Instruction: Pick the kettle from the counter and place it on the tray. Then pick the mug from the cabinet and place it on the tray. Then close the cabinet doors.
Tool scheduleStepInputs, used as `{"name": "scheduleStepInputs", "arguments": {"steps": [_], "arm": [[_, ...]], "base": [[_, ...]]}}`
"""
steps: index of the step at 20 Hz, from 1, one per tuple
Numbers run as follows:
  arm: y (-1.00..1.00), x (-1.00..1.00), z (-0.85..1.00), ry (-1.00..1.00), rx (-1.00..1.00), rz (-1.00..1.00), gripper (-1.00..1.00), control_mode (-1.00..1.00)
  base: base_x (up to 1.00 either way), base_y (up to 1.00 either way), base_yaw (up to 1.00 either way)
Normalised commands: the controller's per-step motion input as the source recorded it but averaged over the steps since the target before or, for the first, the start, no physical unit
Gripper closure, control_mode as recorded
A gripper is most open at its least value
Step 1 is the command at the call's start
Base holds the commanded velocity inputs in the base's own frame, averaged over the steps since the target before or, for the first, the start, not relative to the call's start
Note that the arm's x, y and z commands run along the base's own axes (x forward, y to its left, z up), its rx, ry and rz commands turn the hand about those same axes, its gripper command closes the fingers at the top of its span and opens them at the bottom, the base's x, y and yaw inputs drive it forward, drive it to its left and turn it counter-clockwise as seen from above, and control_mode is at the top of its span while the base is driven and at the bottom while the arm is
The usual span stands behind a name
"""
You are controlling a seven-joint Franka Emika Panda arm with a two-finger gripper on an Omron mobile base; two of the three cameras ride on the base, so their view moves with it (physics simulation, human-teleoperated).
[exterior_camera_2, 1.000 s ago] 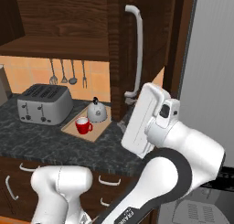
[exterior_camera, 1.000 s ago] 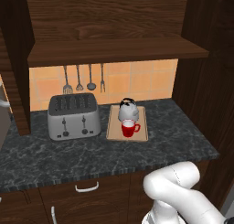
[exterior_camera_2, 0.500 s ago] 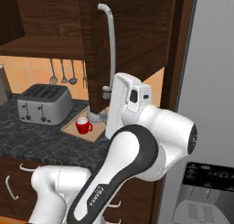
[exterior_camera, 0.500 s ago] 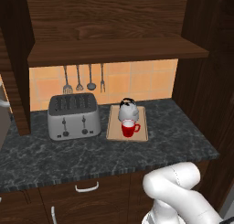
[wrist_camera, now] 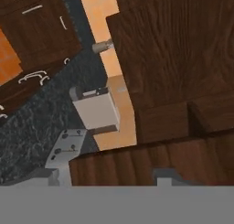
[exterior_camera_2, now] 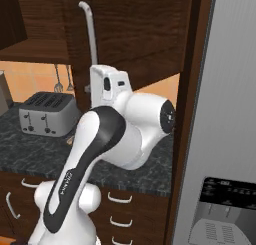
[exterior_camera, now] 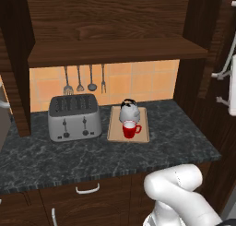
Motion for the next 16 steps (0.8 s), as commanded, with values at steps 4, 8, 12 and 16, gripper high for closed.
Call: {"name": "scheduleStepInputs", "arguments": {"steps": [4,8,12,16], "arm": [[0.78,0.35,0.20,0.02,-0.15,0.00,-1.00,-1.00],[0.64,0.70,0.12,0.06,-0.12,-0.07,-1.00,-1.00],[0.48,0.90,0.01,0.04,-0.12,-0.14,-1.00,-1.00],[0.33,0.96,0.00,0.01,-0.11,-0.18,-1.00,-1.00]], "base": [[0.00,0.00,0.00],[0.00,0.00,0.00],[0.00,0.00,0.00],[0.00,0.00,0.00]]}}
